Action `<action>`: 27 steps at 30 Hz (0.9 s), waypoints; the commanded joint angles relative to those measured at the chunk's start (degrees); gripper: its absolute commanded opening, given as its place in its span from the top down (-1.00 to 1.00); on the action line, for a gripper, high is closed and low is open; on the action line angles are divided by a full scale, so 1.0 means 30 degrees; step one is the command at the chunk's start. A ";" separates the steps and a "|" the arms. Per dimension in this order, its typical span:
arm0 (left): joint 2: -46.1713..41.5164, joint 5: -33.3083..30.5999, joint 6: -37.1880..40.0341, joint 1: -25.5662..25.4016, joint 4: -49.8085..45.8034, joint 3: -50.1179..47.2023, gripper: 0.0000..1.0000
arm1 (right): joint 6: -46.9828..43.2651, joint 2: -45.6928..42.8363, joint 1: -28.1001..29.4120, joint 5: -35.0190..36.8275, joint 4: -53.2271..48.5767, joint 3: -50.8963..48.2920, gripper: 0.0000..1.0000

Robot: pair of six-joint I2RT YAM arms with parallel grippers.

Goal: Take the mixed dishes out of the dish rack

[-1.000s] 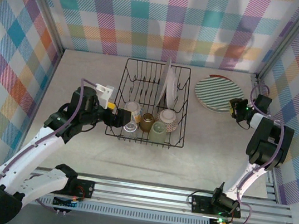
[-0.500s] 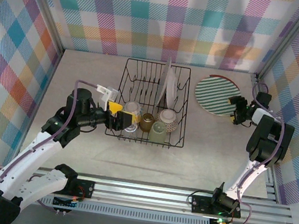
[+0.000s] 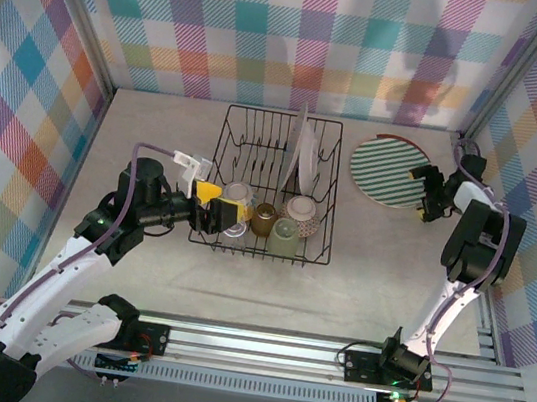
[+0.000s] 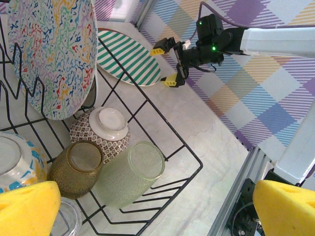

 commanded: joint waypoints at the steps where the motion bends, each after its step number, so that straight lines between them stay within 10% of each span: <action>1: -0.0114 0.0227 -0.0086 0.0264 0.0295 -0.0119 -0.99 | -0.0086 0.0570 0.0361 -0.0052 -0.0886 0.0770 -0.98; 16: -0.0235 -0.0166 0.0149 0.0261 0.0178 -0.0208 -0.99 | 0.0287 0.0877 0.0457 -0.0362 -0.0199 0.1690 -0.98; 27: 0.0607 -0.1166 -0.1212 0.0232 -0.0474 0.0925 -1.00 | 0.0272 -0.5297 0.0710 0.0709 0.0983 -0.2763 -0.97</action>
